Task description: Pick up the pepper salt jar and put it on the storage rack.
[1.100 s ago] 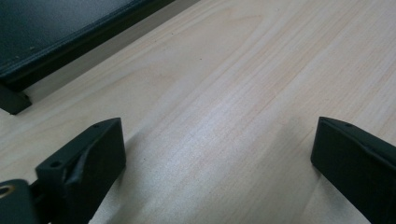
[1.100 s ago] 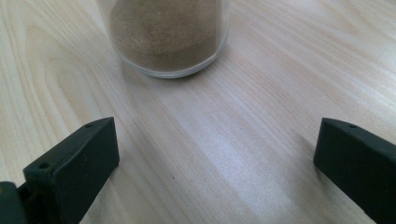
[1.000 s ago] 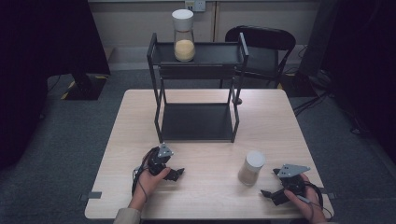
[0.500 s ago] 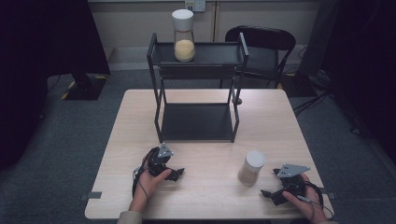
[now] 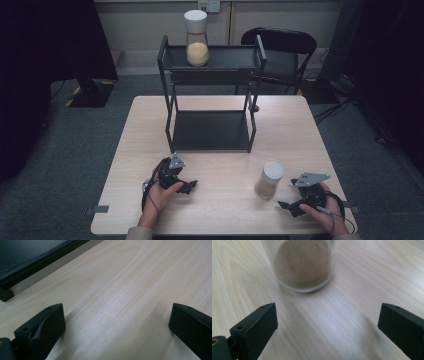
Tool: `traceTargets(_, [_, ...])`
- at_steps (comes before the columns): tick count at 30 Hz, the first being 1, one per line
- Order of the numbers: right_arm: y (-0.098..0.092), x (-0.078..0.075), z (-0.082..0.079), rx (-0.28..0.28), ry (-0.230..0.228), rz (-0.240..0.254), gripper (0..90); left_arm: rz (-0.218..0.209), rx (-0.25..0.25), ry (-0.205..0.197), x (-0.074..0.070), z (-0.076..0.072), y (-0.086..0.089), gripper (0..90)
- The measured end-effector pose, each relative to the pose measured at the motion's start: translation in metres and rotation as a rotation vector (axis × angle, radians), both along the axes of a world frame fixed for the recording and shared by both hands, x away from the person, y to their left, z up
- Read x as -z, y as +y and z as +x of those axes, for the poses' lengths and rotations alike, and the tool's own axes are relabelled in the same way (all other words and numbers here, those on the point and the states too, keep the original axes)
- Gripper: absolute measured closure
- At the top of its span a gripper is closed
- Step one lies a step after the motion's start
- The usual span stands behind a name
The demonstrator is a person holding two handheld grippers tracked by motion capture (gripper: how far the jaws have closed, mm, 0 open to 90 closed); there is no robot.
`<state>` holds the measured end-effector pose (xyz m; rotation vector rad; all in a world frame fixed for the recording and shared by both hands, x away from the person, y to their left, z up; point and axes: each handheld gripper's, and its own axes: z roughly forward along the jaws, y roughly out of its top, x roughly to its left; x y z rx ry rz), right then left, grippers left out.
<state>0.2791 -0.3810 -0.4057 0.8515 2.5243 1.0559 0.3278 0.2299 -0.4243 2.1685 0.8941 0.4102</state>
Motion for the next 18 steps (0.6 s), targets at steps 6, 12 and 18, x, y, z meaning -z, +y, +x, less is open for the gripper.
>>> traceTargets(6, [0.002, -0.008, 0.005, -0.009, -0.002, 0.025, 1.4, 0.001, 0.000, 0.000, 0.000, 0.000, 0.000, 0.0])
traceTargets(12, [0.010, -0.015, 0.012, -0.030, 0.006, 0.026, 1.5, 0.000, 0.000, 0.000, 0.000, 0.000, 0.000, 0.0])
traceTargets(18, [0.016, -0.020, 0.016, -0.046, -0.002, 0.042, 1.4, 0.000, 0.000, 0.000, 0.000, 0.000, 0.000, 0.0])
